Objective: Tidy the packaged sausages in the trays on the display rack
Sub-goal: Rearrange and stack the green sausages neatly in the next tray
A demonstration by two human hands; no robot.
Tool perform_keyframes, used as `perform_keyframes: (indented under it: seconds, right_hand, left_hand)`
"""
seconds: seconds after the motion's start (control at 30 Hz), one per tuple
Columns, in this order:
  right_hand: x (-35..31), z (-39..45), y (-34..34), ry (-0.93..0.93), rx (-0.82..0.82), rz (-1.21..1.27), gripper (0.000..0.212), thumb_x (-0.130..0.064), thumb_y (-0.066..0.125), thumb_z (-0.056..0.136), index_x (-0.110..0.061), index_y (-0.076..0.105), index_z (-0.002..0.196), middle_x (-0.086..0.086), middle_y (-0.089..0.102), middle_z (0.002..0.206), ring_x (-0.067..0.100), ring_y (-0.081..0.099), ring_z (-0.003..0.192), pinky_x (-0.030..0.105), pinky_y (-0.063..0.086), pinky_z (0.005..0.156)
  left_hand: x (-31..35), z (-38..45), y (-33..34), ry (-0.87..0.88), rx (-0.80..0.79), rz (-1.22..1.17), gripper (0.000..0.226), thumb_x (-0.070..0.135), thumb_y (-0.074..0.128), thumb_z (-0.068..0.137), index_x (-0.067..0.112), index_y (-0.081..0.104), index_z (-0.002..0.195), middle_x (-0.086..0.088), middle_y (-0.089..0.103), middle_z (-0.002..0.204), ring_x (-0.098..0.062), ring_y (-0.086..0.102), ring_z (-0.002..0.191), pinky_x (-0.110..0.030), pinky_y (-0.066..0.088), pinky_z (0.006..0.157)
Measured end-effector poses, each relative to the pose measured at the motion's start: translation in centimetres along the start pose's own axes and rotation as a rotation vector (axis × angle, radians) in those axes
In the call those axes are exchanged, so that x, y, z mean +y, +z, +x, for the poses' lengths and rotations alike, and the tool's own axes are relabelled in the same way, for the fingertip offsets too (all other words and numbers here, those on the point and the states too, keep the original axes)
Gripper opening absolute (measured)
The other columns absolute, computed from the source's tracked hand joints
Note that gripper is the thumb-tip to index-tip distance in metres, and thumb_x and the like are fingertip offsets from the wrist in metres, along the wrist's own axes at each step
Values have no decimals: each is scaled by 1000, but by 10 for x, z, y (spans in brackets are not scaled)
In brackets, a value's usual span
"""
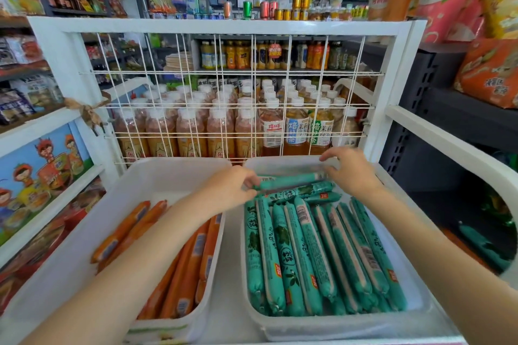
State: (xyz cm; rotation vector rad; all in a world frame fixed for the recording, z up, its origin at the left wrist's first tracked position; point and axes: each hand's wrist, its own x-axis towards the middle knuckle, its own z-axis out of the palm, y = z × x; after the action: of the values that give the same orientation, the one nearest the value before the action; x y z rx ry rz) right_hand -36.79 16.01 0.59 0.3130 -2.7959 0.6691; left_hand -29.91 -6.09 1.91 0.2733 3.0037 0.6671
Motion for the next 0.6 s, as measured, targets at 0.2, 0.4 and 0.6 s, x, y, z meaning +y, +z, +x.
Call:
perform_keyframes:
  seconds: [0.2,0.4,0.6]
  right_hand:
    - [-72,-23,10,-226,-482,298,34,-28,52,93,-11,56,122,1,61,116,16,61,97,19,50,76]
    - [-91,-16,32,-210,-804,146,66,-28,63,86,-11,32,141,8,40,143,25,53,116,34,52,87]
    - [-77,-18,12,-117,-704,556,30,-12,70,79,-19,58,105,4,56,110,10,56,71,17,45,55]
  left_hand:
    - [-10,-3,-5,7,93,6,28,16,52,92,15,58,119,-2,60,120,-14,55,109,-26,44,94]
    - [-23,-14,-2,7,169,-40,25,17,54,90,16,60,115,0,63,113,-7,53,93,-20,43,80]
    - [-19,-19,-7,17,179,-179,23,16,54,91,16,61,113,1,62,113,-8,54,98,-21,43,84]
